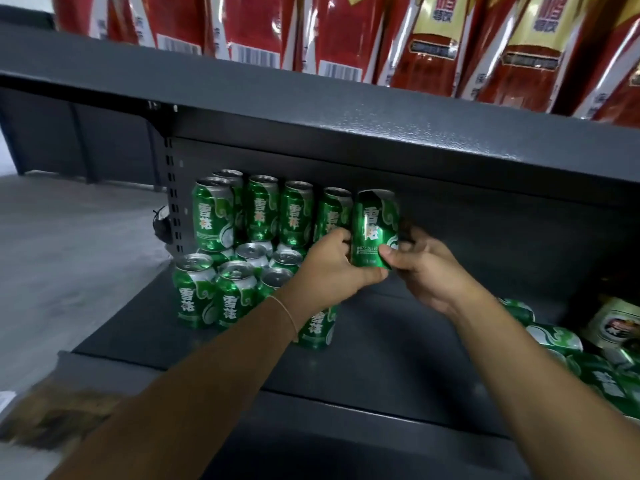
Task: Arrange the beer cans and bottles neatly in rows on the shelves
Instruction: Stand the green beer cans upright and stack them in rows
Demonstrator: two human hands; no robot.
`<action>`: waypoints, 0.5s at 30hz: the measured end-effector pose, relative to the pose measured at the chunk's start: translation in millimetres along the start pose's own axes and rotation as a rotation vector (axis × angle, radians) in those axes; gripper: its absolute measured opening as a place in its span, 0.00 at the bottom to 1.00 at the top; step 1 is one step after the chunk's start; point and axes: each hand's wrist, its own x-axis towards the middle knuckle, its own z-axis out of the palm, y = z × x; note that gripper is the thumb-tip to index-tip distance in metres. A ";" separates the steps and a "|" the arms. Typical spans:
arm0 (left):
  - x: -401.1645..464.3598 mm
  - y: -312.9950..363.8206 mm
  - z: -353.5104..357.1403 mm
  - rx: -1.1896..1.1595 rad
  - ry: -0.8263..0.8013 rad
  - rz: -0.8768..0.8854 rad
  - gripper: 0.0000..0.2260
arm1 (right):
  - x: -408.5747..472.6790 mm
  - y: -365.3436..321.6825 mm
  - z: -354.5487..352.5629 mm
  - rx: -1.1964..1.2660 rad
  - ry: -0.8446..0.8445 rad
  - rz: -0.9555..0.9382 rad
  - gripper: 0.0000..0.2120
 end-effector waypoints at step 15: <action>-18.4 -16.1 -104.7 0.406 0.184 0.182 0.33 | 43.5 -6.8 109.6 -0.253 0.141 0.045 0.29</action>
